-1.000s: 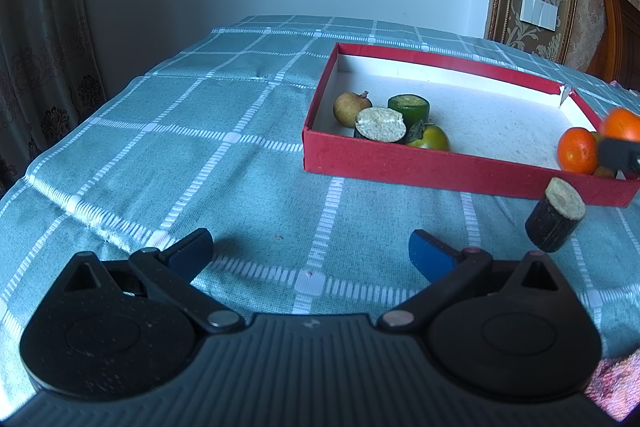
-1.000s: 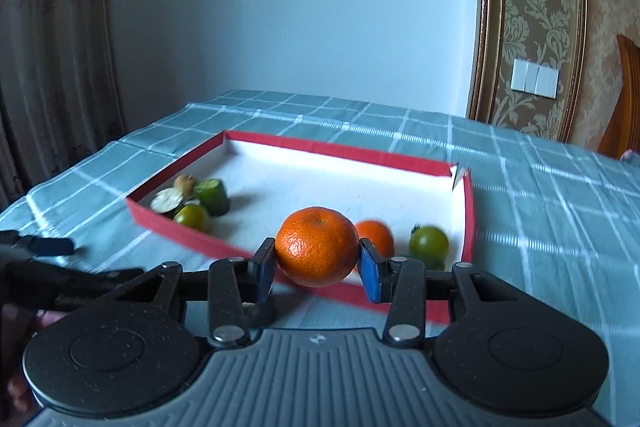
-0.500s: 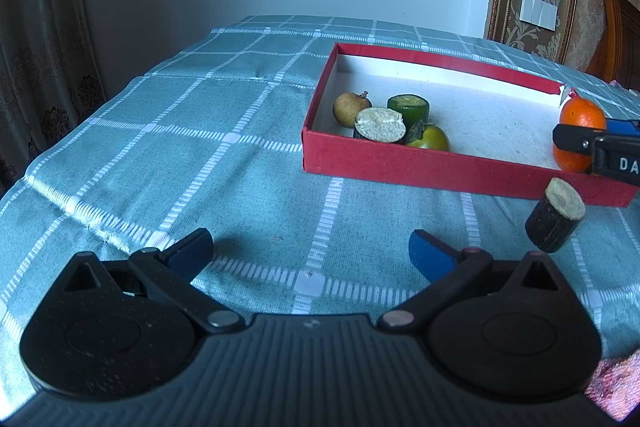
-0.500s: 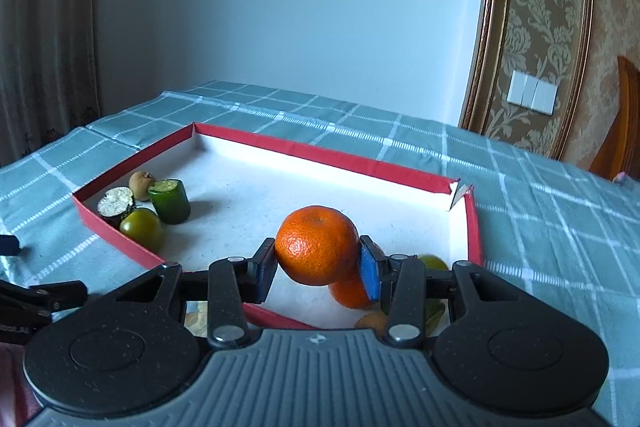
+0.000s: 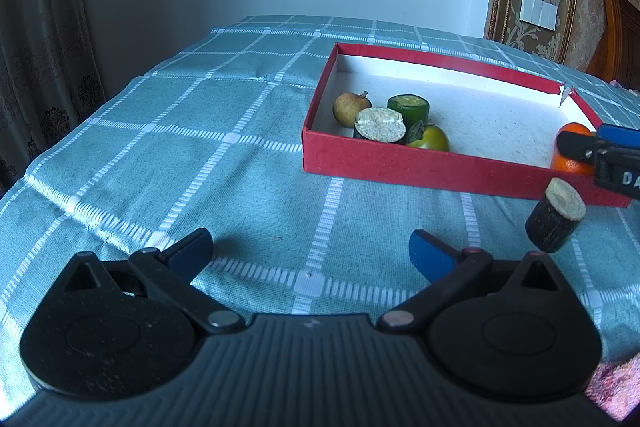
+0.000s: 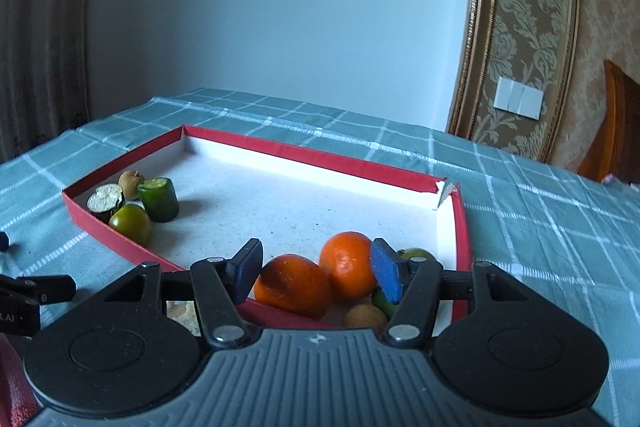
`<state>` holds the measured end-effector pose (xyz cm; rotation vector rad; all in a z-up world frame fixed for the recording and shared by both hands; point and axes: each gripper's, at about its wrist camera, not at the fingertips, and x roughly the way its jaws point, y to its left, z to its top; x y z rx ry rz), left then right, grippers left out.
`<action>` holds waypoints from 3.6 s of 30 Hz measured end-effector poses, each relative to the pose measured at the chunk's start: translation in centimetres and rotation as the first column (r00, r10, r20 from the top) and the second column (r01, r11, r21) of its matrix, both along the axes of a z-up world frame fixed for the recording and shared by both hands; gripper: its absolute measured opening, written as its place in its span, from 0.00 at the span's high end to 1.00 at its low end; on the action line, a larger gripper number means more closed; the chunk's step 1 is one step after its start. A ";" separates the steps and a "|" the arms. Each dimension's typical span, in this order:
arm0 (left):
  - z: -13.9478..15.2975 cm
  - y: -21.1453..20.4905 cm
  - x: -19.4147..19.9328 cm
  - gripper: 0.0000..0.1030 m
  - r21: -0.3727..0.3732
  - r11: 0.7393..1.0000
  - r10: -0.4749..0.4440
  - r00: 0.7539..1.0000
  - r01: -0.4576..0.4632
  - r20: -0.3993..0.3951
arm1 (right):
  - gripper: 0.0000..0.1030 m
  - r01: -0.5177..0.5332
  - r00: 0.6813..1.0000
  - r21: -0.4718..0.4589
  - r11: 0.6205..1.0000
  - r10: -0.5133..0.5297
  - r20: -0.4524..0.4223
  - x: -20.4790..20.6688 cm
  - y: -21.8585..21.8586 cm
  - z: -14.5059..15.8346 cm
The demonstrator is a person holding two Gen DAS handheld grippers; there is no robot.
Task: Organize fruits
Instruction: 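Open the right tool to release the tangerine and withdraw, then move the open left tool to the dark eggplant slice, then close the left tool on the eggplant slice and lift it, then carry the eggplant slice into the red tray and lower it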
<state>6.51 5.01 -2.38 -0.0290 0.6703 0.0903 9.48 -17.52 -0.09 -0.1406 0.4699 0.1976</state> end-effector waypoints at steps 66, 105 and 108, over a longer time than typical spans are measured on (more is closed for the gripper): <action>0.5 -12.5 1.2 0.21 0.081 0.962 -0.263 0.964 0.259 0.036 | 0.00 0.233 0.952 0.122 0.965 -0.201 -0.231 -7.4 -8.3 -2.3; 4.1 -9.1 8.1 0.70 -0.030 0.984 -0.173 0.983 0.175 0.066 | 0.00 0.234 0.952 0.126 0.964 -0.200 -0.230 -7.5 -8.5 -2.2; 3.3 -8.9 8.6 0.70 -0.031 0.986 -0.162 0.986 0.163 0.044 | 0.00 0.233 0.952 0.127 0.964 -0.200 -0.230 -7.5 -8.5 -2.3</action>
